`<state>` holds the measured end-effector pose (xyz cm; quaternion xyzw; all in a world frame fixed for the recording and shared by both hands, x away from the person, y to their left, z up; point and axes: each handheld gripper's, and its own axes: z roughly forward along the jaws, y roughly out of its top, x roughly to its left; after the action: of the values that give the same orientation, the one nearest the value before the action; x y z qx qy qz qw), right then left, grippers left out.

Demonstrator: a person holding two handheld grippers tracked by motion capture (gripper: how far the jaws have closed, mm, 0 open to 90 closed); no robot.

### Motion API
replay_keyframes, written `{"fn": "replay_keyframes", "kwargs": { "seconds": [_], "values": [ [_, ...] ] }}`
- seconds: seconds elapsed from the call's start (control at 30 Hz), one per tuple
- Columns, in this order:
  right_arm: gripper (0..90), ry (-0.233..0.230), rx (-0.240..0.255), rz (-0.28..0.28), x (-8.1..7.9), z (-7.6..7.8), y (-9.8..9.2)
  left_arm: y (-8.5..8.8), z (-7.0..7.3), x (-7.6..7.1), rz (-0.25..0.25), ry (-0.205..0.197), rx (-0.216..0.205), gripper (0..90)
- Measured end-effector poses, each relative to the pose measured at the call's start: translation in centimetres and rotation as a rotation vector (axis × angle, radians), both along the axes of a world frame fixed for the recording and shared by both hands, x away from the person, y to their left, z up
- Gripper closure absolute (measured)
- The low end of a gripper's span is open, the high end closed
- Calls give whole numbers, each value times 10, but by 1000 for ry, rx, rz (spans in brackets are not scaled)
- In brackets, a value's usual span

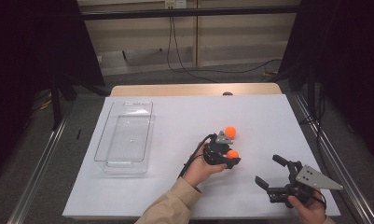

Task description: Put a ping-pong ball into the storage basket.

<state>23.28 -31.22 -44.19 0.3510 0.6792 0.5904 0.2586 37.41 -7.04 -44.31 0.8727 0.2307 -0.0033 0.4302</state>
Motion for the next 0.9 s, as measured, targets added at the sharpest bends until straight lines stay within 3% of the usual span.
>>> {"fn": "replay_keyframes", "kwargs": {
  "seconds": [0.9],
  "values": [
    [15,2,1,4,0,0,1,25,10,7,61,25,-11,509]
  ]
}}
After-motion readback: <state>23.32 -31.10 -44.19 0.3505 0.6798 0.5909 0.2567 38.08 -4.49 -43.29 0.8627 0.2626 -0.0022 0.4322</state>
